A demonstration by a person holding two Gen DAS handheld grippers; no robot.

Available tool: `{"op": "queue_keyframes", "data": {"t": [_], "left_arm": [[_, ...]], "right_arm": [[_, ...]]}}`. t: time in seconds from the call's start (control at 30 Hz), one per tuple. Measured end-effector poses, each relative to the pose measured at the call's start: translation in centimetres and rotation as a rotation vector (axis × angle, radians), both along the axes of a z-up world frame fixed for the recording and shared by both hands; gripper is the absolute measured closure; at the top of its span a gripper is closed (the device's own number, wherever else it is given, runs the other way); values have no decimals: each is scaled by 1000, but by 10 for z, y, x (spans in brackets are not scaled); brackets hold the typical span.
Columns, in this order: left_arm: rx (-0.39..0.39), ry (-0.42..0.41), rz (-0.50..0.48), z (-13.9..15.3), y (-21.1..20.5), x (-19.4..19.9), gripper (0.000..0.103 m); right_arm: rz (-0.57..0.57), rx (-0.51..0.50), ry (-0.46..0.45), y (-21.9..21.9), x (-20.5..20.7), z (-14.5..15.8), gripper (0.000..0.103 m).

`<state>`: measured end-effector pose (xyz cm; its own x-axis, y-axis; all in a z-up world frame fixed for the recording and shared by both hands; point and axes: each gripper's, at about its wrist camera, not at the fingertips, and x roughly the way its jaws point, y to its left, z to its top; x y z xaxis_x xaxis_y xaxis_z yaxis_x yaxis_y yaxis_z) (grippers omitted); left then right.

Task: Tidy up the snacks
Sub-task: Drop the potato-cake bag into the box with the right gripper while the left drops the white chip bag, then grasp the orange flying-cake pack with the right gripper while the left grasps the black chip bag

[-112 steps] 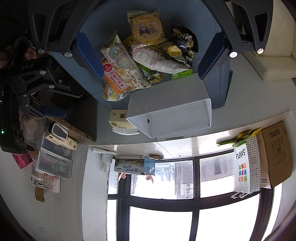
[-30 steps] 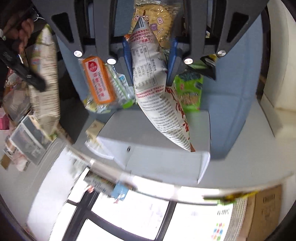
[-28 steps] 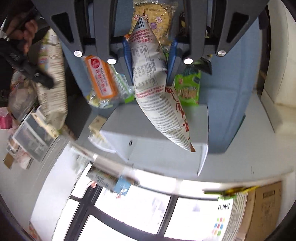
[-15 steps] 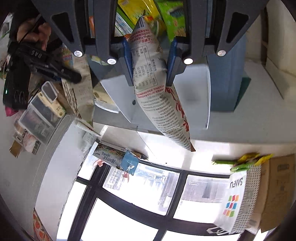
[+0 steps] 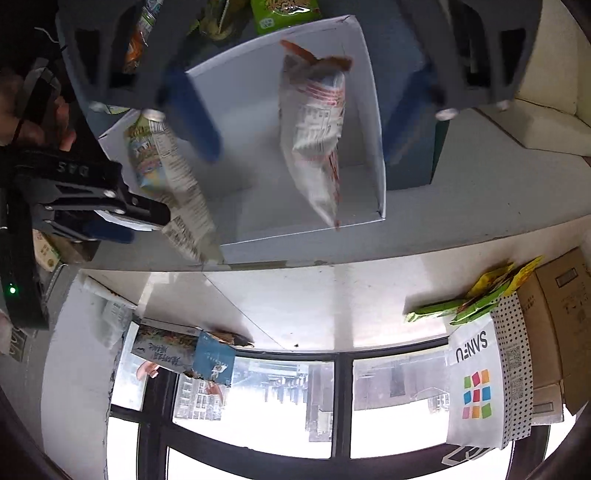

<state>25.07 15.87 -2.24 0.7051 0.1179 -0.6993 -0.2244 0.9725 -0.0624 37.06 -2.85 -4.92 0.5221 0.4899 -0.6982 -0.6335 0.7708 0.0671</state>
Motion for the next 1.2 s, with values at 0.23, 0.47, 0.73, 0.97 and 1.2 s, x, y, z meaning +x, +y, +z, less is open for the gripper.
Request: {"op": "queue_keyframes", "data": {"t": [0.23, 0.47, 0.73, 0.97, 1.2], "left_arm": [[21, -10, 5, 12, -6, -20, 0], [29, -125, -29, 38, -25, -79, 0], [-6, -210, -92, 34, -51, -181, 0], [-9, -115, -116, -11, -77, -239, 0], [3, -15, -161, -52, -91, -254, 0]], "right_arm": [[2, 66, -43, -19, -13, 19, 0], [47, 206, -106, -59, -67, 42, 0], [132, 338, -180, -136, -171, 43, 0], [156, 366, -109, -182, -229, 21, 0], [138, 331, -111, -208, -256, 2, 0]]}}
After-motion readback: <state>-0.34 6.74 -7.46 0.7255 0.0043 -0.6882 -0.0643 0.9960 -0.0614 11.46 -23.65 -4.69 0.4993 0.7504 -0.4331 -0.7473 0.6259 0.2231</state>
